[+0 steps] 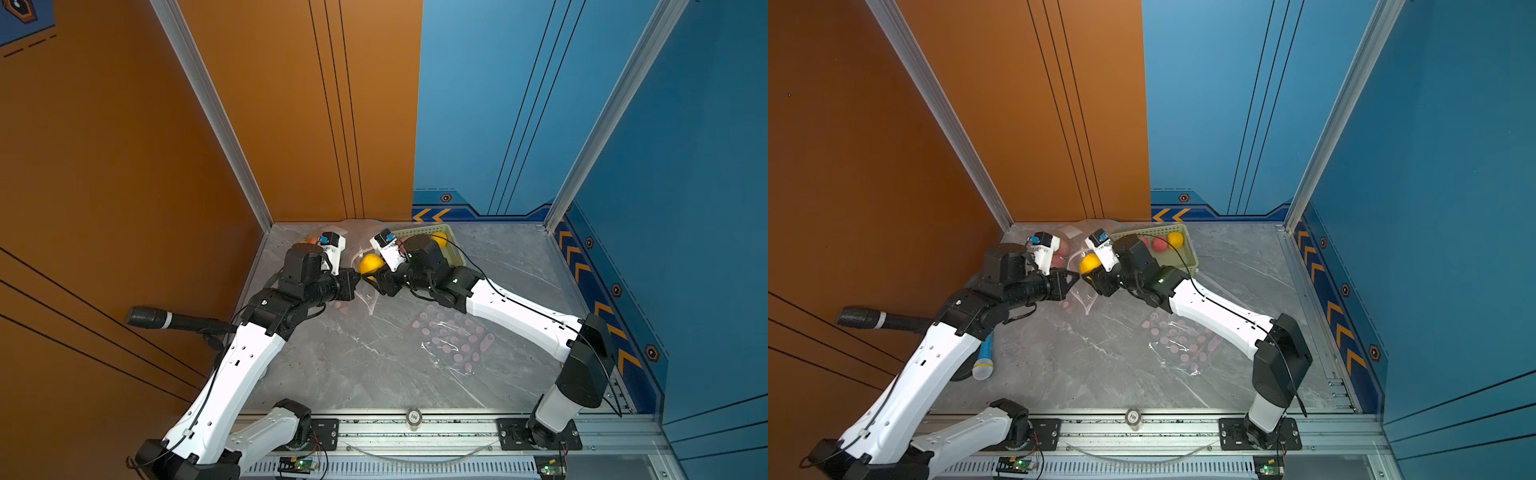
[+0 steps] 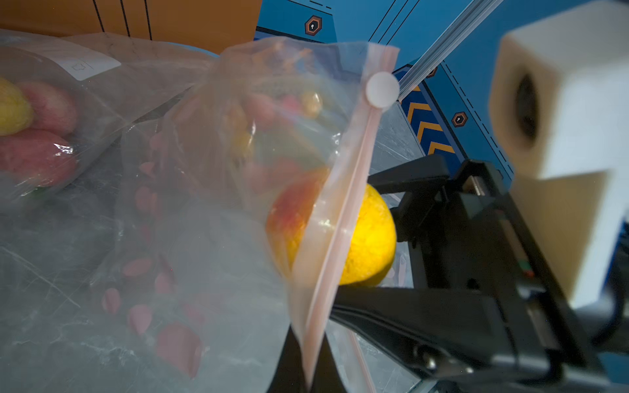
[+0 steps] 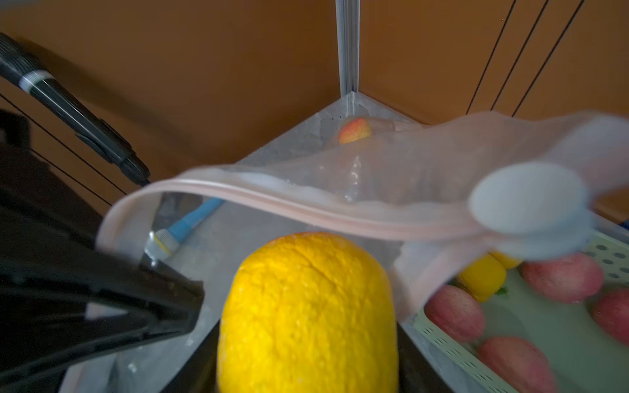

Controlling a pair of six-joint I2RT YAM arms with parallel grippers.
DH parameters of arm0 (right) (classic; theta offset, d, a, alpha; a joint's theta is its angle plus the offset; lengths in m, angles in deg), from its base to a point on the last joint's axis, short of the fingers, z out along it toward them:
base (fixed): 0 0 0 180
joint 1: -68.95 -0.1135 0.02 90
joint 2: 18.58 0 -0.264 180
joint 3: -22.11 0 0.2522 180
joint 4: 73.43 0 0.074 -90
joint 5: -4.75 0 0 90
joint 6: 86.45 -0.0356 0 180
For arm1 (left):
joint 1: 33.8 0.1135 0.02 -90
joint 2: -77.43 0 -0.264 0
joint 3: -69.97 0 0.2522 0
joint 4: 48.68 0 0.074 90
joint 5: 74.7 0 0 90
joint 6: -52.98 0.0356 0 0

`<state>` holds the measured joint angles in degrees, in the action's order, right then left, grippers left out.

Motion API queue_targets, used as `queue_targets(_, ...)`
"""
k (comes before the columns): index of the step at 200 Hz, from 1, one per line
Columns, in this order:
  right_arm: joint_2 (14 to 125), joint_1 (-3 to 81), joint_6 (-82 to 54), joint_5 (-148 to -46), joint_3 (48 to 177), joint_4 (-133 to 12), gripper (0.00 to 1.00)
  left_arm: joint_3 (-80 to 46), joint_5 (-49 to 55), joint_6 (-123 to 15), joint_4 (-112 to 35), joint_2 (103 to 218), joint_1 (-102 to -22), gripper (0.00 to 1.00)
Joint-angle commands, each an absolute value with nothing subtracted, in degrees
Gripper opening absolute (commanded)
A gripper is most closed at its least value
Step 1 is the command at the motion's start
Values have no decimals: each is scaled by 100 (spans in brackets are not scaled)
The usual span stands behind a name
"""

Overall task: Place the peach in a zip-top bag and seal the zipper
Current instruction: Place the peach in the zipper food storage bag.

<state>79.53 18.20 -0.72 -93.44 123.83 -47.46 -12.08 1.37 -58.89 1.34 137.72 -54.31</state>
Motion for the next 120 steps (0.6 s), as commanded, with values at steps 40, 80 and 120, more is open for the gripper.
queue_targets(40,8551,1492,657,-7692,13198,-3162,59,-1381,180,-6063,336,13849,-5384,0)
queue_targets(80,8659,1481,438,-7691,13372,-3052,78,-1340,117,-6164,438,13911,-5366,0)
queue_targets(120,8810,1564,197,-8092,13485,-2899,70,-1139,-76,-6390,397,14083,-5366,0)
